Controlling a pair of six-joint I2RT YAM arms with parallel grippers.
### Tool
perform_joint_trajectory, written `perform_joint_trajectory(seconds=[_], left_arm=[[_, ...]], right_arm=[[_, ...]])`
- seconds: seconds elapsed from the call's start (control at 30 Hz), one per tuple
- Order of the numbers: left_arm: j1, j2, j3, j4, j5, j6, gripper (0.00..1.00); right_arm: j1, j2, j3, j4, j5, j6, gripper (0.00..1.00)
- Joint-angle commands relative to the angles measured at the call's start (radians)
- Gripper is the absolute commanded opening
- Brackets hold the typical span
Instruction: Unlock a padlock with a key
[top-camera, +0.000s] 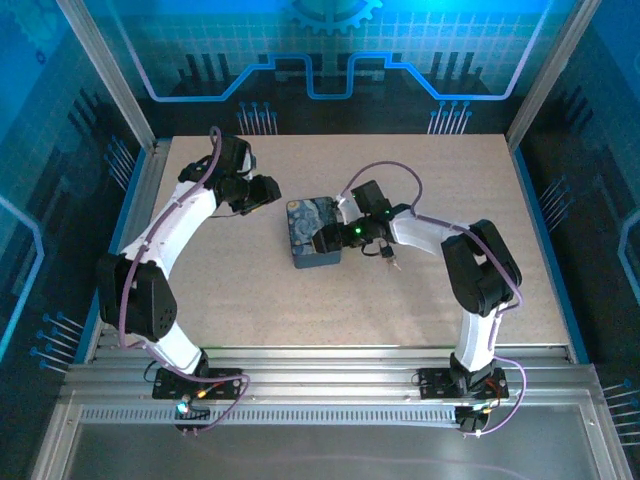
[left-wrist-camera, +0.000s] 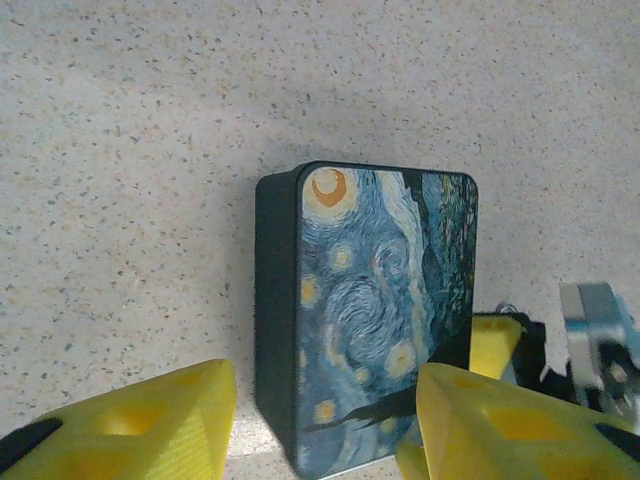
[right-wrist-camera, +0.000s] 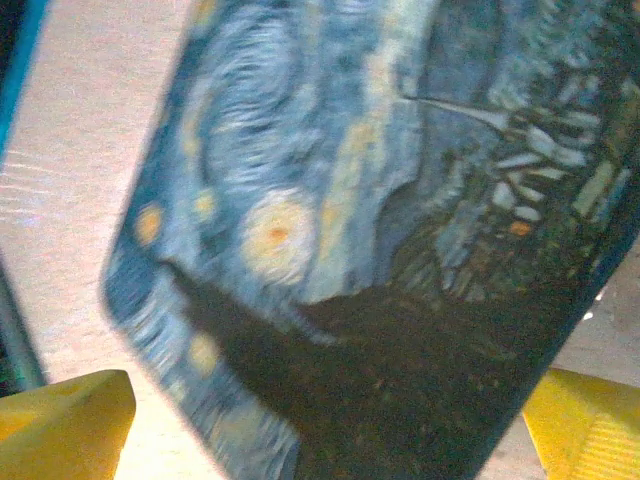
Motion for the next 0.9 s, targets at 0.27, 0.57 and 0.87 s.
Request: perform_joint_trajectory(seconds=[0.27,0.57,0.87], left_arm=[[0.013,-0.059,-0.119,0.112,-0.198,0.06,0.99],[0.055,-0.221,-0.576,0.663,-0.596,0.379,0.99],[0.08,-0.157,-0.875,1.2,-0.531,0.512,0.99]], right_arm=[[-0.278,-0.215,-0.119,-0.059,0.085,-0.06,1.0],[-0.352,-0.565,-0.439,0.205,0.587,-0.284,1.0],[-0.521,-0.508,-0.634,0.51,0.556,-0.251,1.0]])
